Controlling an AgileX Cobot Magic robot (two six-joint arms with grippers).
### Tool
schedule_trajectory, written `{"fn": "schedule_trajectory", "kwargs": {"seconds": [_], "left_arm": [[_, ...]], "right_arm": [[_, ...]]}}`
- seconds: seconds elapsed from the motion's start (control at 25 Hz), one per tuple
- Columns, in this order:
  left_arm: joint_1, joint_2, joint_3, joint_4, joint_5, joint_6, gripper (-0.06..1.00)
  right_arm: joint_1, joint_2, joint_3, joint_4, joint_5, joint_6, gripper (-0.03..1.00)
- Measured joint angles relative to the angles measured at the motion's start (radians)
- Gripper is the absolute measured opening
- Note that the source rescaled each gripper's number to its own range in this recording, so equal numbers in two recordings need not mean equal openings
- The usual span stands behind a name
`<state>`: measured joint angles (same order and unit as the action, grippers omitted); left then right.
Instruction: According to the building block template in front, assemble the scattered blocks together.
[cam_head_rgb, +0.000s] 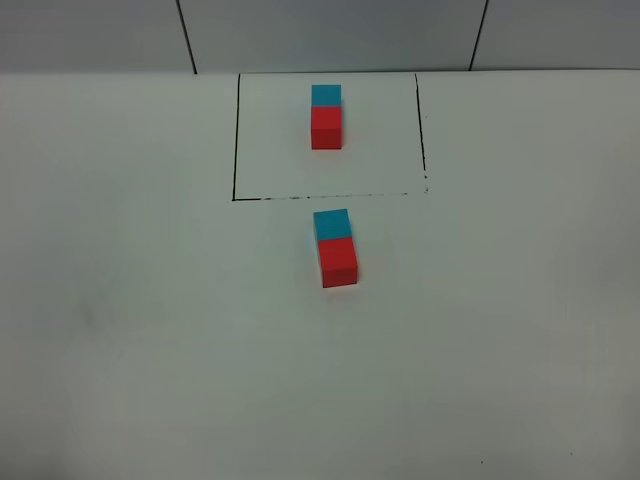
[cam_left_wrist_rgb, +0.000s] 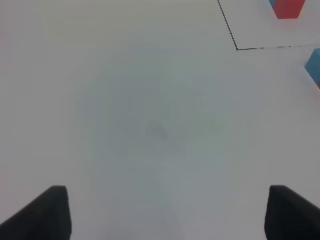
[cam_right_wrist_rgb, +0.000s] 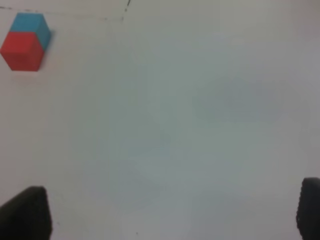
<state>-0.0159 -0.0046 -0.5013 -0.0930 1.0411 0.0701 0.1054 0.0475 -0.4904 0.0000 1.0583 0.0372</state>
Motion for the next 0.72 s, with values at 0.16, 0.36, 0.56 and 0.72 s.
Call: {"fn": "schedule_trajectory", "kwargs": {"seconds": [0.16,0.36,0.56,0.72], "left_arm": [[0.000,0.000,0.000,0.000,0.000,0.000,0.86],[0.000,0.000,0.000,0.000,0.000,0.000,0.86],[0.000,0.000,0.000,0.000,0.000,0.000,0.86],[0.000,0.000,0.000,0.000,0.000,0.000,0.86]], "right_arm": [[0.020,-0.051,0.000,0.000,0.000,-0.002,0.95],[0.020,-0.052,0.000,0.000,0.000,-0.003,0.92],[0.020,-0.052,0.000,0.000,0.000,-0.004,0.88],[0.020,-0.052,0.000,0.000,0.000,-0.004,0.86]]}}
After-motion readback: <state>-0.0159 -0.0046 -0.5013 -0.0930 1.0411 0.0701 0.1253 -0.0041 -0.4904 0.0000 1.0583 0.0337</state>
